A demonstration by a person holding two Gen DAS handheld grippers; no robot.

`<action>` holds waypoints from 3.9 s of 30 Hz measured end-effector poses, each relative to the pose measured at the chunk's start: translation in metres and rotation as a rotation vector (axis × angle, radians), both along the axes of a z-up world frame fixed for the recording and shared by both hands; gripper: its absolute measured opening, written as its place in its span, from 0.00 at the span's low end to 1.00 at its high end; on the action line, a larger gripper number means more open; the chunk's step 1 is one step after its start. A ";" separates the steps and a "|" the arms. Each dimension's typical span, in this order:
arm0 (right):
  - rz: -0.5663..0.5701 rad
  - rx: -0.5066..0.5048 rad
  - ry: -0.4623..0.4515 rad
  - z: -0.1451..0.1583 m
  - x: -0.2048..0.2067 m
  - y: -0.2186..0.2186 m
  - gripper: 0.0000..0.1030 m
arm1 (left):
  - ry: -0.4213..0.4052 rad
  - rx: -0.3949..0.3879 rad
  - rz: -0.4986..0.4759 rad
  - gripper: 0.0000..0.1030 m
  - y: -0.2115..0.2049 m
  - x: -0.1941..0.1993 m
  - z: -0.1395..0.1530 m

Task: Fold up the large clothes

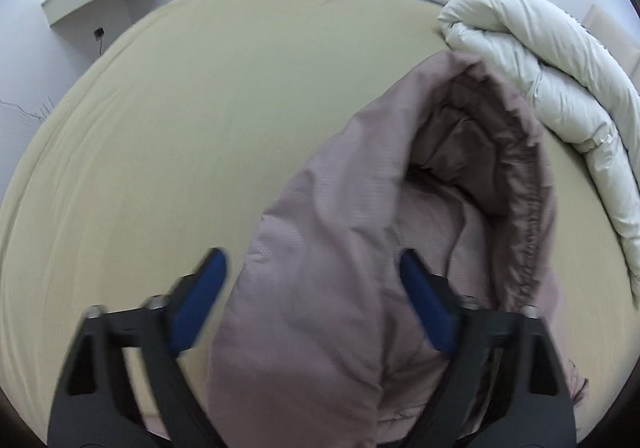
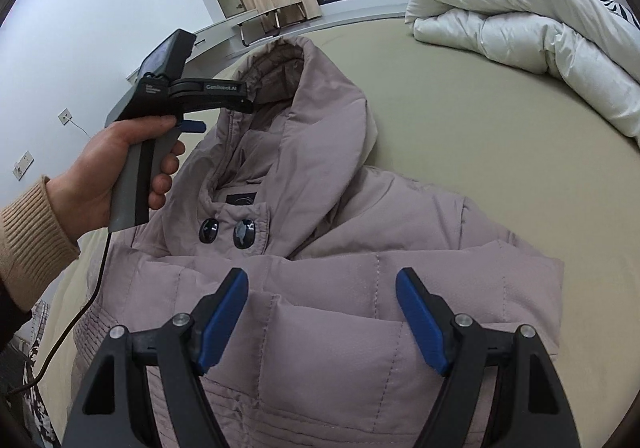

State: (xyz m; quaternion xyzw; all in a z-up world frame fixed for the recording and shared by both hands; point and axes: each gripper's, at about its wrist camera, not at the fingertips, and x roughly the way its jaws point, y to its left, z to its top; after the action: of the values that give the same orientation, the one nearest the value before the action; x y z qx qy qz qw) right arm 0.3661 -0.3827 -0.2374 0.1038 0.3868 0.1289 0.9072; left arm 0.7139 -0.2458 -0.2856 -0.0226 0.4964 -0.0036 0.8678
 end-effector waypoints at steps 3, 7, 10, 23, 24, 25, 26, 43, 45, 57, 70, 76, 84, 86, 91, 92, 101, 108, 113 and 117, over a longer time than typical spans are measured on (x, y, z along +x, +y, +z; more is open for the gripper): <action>0.009 0.005 -0.019 0.007 0.002 0.001 0.77 | 0.025 -0.038 0.009 0.21 0.012 0.003 -0.006; -0.017 -0.021 -0.057 0.031 0.025 0.005 0.77 | -0.048 -0.040 -0.016 0.08 0.017 -0.017 0.010; 0.003 -0.019 -0.069 0.049 0.067 0.015 0.85 | -0.148 0.002 -0.051 0.08 0.015 -0.045 0.033; -0.178 -0.042 0.151 0.029 0.217 0.050 0.24 | -0.327 -0.024 -0.129 0.08 0.022 -0.145 0.092; -0.197 -0.019 0.147 0.031 0.214 0.042 0.13 | -0.330 -0.029 -0.127 0.08 0.024 -0.153 0.097; -0.199 -0.002 0.130 0.033 0.207 0.036 0.11 | -0.334 -0.037 -0.121 0.08 0.027 -0.157 0.099; -0.194 0.012 0.103 0.038 0.198 0.030 0.10 | -0.338 -0.053 -0.113 0.08 0.031 -0.161 0.101; 0.000 -0.108 -0.088 0.062 -0.116 0.026 0.21 | -0.324 -0.264 -0.038 0.12 0.046 -0.462 0.135; 0.039 -0.109 -0.002 0.038 -0.139 0.030 0.32 | -0.197 -0.273 -0.040 0.13 0.044 -0.490 0.110; 0.015 0.034 -0.060 0.089 -0.168 0.012 0.36 | -0.264 -0.383 -0.020 0.13 0.045 -0.545 0.171; 0.019 -0.028 0.135 0.008 -0.031 0.051 0.08 | -0.062 -0.224 -0.132 0.12 -0.030 -0.381 0.077; 0.004 -0.029 0.115 -0.022 -0.011 0.043 0.00 | -0.067 -0.119 -0.156 0.12 -0.045 -0.355 0.050; 0.033 -0.067 0.089 -0.018 -0.011 0.047 0.00 | -0.018 -0.227 -0.144 0.12 -0.034 -0.336 0.035; 0.043 -0.002 0.110 0.001 -0.012 0.040 0.18 | -0.081 -0.254 -0.142 0.12 -0.031 -0.350 0.060; -0.018 -0.017 -0.177 0.072 -0.034 0.043 0.85 | -0.175 -0.258 -0.084 0.12 -0.006 -0.364 0.104; -0.004 -0.042 -0.177 0.077 -0.028 0.050 0.78 | -0.178 -0.232 -0.075 0.12 -0.005 -0.355 0.105; -0.014 -0.081 0.105 0.010 0.069 0.078 0.22 | -0.109 -0.117 -0.079 0.12 -0.017 -0.290 0.052; -0.029 -0.110 0.134 -0.020 0.076 0.073 0.23 | -0.108 -0.143 -0.061 0.12 -0.023 -0.279 0.028; -0.020 0.020 0.041 0.038 0.040 0.058 0.26 | -0.204 -0.279 -0.006 0.12 -0.006 -0.326 0.066; 0.085 -0.022 -0.064 0.062 -0.029 0.075 0.36 | -0.267 -0.293 -0.043 0.12 -0.011 -0.379 0.085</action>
State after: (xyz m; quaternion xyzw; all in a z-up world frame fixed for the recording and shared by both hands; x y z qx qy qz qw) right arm 0.3375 -0.3082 -0.1757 0.0734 0.3628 0.1663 0.9140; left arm 0.3351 -0.2567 -0.2005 -0.1371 0.3717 -0.0973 0.9130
